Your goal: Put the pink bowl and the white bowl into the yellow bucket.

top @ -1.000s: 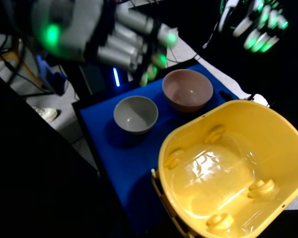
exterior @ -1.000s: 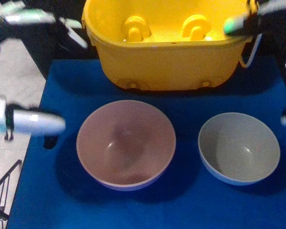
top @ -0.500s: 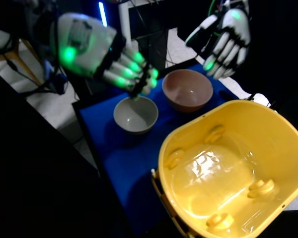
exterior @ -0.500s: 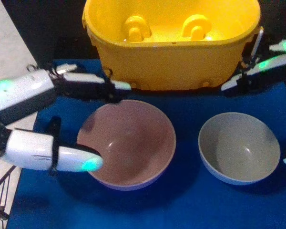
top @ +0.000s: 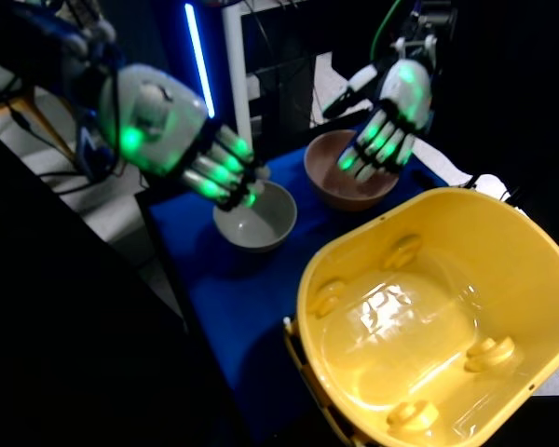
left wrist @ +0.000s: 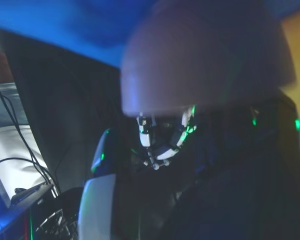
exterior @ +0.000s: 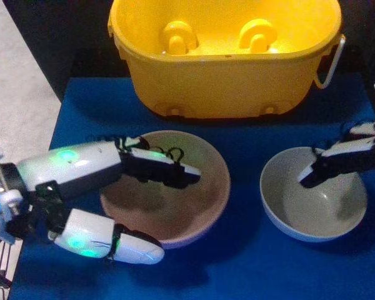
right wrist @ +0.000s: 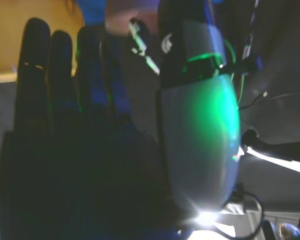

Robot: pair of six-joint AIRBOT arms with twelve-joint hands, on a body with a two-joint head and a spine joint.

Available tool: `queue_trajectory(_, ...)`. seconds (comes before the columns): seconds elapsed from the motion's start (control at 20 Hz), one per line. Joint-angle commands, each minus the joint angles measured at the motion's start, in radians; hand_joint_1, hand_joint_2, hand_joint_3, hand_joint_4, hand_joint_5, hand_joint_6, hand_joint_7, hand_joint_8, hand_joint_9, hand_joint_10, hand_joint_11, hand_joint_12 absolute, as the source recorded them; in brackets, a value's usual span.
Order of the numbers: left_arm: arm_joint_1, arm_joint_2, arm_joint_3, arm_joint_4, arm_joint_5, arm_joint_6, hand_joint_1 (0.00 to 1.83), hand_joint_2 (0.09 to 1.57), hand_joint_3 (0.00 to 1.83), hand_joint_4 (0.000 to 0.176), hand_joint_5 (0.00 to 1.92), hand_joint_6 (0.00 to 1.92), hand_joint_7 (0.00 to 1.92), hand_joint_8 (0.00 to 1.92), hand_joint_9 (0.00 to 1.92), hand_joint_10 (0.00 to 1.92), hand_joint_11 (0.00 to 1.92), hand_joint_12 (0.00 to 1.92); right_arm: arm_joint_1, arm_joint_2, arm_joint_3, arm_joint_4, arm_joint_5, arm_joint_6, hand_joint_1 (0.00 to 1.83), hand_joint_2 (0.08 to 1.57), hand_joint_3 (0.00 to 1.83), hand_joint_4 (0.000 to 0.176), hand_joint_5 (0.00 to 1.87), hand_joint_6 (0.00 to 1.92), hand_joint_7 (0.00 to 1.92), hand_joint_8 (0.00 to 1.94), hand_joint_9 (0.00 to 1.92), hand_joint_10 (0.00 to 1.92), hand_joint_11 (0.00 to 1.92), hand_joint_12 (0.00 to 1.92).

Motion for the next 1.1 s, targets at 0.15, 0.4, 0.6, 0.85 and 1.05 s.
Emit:
queue_trajectory(0.15, 0.005, -0.041, 0.034, -0.039, -0.092, -0.009, 0.81, 1.04, 0.00, 0.000, 0.44, 0.00, 0.53, 0.00, 0.09, 0.75, 0.00, 1.51, -0.030, -0.076, 0.053, 0.038, 0.094, 0.004, 0.72, 0.96, 0.00, 0.000, 0.19, 0.71, 0.45, 0.04, 0.03, 0.96, 0.00, 1.46)
queue_trajectory(0.4, 0.028, -0.092, 0.068, -0.063, -0.075, -0.008, 0.84, 1.06, 0.00, 0.000, 0.52, 0.03, 0.58, 0.02, 0.09, 0.87, 0.00, 1.60, -0.100, -0.165, 0.115, 0.075, 0.095, 0.004, 0.67, 0.95, 0.00, 0.000, 0.15, 0.94, 0.16, 0.92, 0.03, 1.19, 0.00, 1.67)
queue_trajectory(0.6, 0.059, -0.109, 0.077, -0.087, -0.064, -0.008, 0.82, 1.09, 0.01, 0.000, 0.59, 0.07, 0.60, 0.03, 0.11, 0.90, 0.00, 1.65, -0.155, -0.242, 0.161, 0.102, 0.095, 0.004, 0.77, 0.91, 0.00, 0.000, 0.24, 0.90, 0.21, 0.93, 0.10, 1.14, 0.00, 1.69)
queue_trajectory(0.85, 0.098, -0.126, 0.086, -0.118, -0.056, -0.009, 1.01, 1.15, 0.00, 0.000, 0.61, 0.46, 0.56, 0.48, 0.27, 1.12, 0.15, 1.77, -0.206, -0.328, 0.214, 0.128, 0.096, 0.004, 1.38, 0.98, 0.01, 0.000, 0.51, 0.90, 0.33, 1.05, 0.28, 1.34, 0.33, 1.61)
queue_trajectory(1.05, 0.125, -0.123, 0.084, -0.144, -0.076, -0.009, 1.34, 1.22, 0.00, 0.000, 0.77, 1.10, 0.79, 1.37, 0.70, 1.65, 0.42, 1.87, -0.207, -0.340, 0.219, 0.131, 0.102, 0.004, 1.47, 1.26, 0.00, 0.000, 0.69, 1.49, 0.63, 1.41, 0.60, 1.45, 0.48, 1.77)
